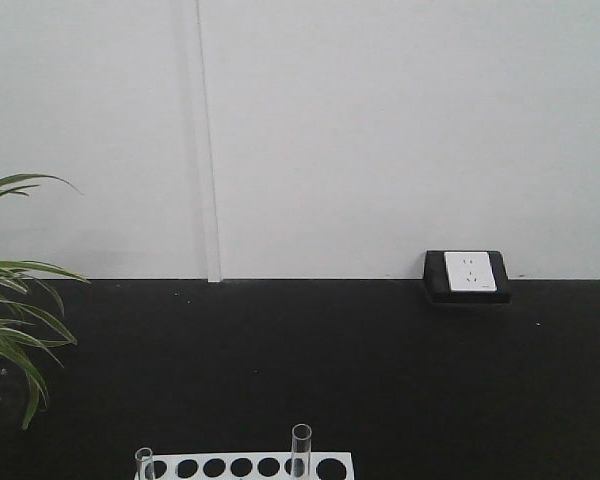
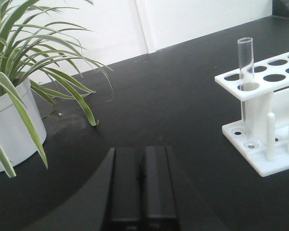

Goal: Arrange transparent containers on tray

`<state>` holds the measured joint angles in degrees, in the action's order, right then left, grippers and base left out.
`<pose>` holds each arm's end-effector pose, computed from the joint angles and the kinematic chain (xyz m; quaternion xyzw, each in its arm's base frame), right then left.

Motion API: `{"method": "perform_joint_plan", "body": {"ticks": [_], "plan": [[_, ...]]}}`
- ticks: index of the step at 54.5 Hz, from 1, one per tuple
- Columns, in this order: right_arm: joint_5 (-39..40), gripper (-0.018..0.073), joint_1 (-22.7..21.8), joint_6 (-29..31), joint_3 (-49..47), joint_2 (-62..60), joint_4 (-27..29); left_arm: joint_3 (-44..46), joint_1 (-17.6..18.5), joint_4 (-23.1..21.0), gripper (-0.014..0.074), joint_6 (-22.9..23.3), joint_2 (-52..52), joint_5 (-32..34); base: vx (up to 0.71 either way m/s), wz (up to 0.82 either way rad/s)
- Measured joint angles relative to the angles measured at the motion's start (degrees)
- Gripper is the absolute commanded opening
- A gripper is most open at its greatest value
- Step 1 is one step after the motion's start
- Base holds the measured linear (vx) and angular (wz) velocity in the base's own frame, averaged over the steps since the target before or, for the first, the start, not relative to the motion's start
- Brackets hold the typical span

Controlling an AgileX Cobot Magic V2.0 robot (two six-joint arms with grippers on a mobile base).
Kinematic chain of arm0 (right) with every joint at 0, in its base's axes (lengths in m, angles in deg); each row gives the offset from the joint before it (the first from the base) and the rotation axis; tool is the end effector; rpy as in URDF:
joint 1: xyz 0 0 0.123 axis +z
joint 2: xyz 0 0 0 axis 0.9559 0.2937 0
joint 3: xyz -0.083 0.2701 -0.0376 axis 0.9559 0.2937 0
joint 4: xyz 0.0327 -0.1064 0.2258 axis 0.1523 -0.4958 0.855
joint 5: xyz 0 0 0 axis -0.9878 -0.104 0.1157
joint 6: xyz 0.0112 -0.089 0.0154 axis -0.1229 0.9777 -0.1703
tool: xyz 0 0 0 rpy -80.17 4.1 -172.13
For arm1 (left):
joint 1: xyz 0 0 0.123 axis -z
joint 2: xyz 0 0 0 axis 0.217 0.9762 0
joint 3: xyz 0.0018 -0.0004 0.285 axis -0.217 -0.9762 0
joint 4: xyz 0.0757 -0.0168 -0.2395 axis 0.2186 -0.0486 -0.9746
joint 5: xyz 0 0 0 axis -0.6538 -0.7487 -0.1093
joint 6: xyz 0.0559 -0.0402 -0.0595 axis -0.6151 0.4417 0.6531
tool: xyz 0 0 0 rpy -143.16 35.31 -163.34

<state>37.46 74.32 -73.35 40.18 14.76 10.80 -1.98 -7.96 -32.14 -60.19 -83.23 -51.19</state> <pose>0.0560 0.0007 0.1841 -0.0581 0.7539 -0.0393 0.6532 0.0552 -0.0055 0.1837 0.0927 0.7570 0.0193 0.6465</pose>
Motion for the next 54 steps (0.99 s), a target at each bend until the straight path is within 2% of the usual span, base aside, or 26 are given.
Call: {"method": "perform_joint_plan", "body": {"ticks": [38,54], "plan": [[0.0,-0.0011,0.0,0.0,0.0,0.0,0.0,0.0,0.0,0.0,-0.0003,0.0,0.0,0.0,0.0,0.0],[0.24,-0.0011,0.0,0.13,0.0,0.0,-0.18,0.0,0.0,1.03,-0.0003,-1.81,0.0,0.0,0.0,0.0]]}}
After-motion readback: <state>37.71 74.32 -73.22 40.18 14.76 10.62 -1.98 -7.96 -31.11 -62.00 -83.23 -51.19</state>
